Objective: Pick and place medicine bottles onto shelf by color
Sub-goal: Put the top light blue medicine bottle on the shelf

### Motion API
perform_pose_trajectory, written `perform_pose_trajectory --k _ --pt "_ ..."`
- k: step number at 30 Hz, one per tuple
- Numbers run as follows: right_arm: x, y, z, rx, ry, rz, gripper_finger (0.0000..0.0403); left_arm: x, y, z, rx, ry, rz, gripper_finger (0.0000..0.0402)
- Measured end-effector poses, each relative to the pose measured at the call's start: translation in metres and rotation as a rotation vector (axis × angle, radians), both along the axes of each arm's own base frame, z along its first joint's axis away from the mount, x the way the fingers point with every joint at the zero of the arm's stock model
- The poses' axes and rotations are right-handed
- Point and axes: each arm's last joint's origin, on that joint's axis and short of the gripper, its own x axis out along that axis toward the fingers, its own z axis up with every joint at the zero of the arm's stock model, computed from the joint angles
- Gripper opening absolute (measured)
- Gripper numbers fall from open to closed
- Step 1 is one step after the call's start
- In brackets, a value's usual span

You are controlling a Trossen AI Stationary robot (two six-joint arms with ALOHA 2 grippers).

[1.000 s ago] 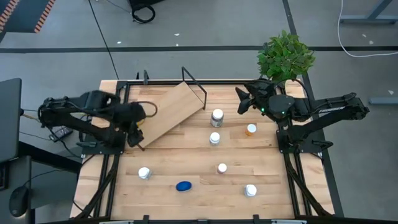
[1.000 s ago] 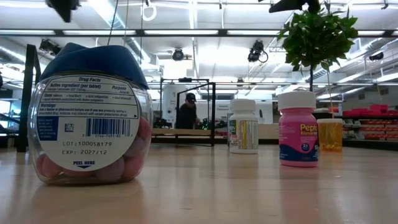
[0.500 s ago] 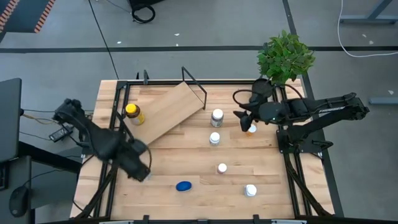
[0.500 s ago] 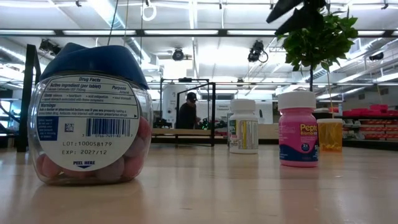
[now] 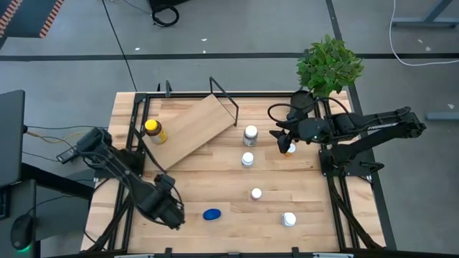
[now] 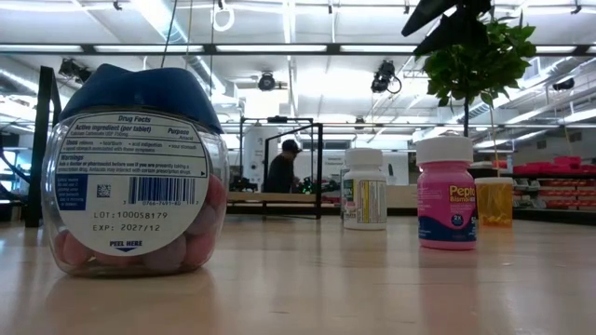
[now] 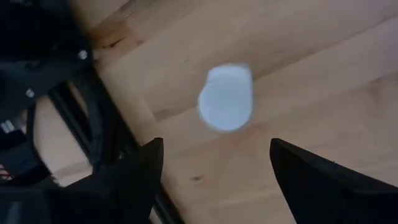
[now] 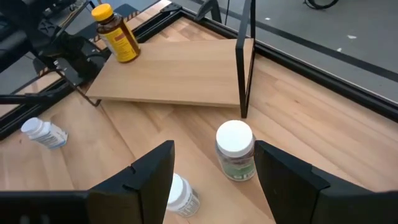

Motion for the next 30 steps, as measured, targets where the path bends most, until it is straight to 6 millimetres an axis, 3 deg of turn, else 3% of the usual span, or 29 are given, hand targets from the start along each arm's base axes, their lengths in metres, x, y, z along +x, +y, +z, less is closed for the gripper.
perform_pose_trajectory --k 6,10,15,22,30 --pt "0.0 0.0 0.0 0.0 0.0 0.0 0.0228 0.012 0.007 -0.009 0.011 -0.016 -0.085 0.0283" --pt "0.0 0.0 0.0 0.001 0.0 0.001 0.0228 -0.002 0.019 -0.016 -0.008 -0.044 -0.065 0.026" --pt "0.0 0.0 0.0 0.005 0.001 0.006 0.0228 -0.02 0.029 -0.024 -0.146 -0.213 -0.012 0.0246" --pt "0.0 0.0 0.0 0.008 -0.001 0.001 0.0228 -0.032 0.038 -0.041 -0.197 -0.195 0.018 0.0268" --pt "0.0 0.0 0.0 0.01 -0.002 -0.001 0.0228 -0.031 0.038 -0.046 -0.168 -0.189 0.005 0.0288"
